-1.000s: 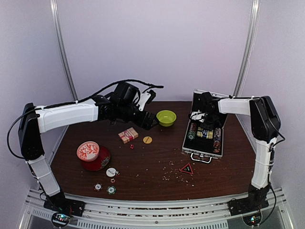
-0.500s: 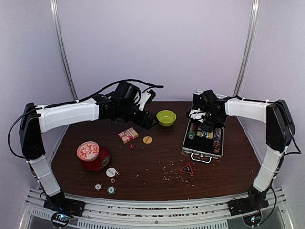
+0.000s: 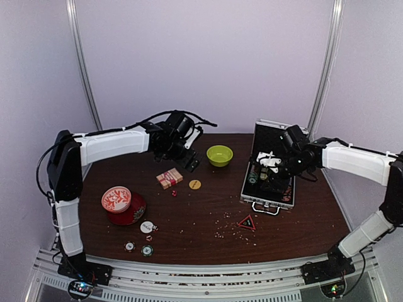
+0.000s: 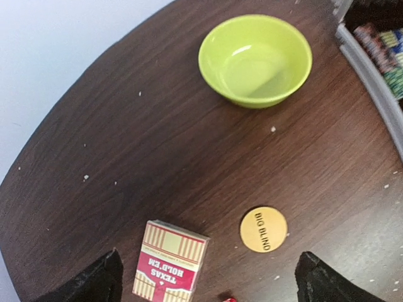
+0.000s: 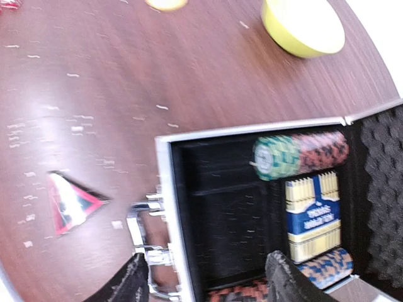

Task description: Pack up texas hold em set

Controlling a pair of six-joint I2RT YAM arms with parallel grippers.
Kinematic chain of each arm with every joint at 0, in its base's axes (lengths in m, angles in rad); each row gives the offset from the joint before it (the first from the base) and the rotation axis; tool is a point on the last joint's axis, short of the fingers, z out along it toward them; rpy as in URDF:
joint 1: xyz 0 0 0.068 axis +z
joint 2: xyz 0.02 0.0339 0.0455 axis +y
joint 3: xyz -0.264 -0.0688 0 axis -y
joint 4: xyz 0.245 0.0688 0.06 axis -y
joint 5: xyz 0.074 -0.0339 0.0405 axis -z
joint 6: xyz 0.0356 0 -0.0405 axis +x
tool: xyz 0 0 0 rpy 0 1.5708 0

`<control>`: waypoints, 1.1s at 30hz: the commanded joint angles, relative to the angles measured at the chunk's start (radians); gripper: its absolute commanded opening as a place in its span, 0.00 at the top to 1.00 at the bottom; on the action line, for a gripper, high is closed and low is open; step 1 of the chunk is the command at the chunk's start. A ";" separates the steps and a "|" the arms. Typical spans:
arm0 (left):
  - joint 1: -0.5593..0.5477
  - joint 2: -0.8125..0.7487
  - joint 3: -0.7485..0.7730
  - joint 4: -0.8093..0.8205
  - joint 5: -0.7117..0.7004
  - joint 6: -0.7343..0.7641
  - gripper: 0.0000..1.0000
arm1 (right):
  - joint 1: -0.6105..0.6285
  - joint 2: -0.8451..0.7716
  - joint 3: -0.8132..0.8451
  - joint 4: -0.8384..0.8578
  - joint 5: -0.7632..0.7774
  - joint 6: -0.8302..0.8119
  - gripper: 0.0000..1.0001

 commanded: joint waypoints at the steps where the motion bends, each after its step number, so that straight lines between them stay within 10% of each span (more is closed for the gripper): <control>1: 0.030 0.065 0.052 -0.151 -0.071 0.059 0.02 | -0.008 -0.145 -0.121 0.071 -0.190 0.024 0.30; 19: 0.211 0.170 0.165 -0.312 0.254 0.224 0.02 | -0.081 -0.183 -0.191 0.074 -0.344 -0.038 0.15; 33: 0.235 0.274 0.184 -0.283 0.192 0.310 0.02 | -0.059 -0.139 -0.189 0.059 -0.292 -0.060 0.15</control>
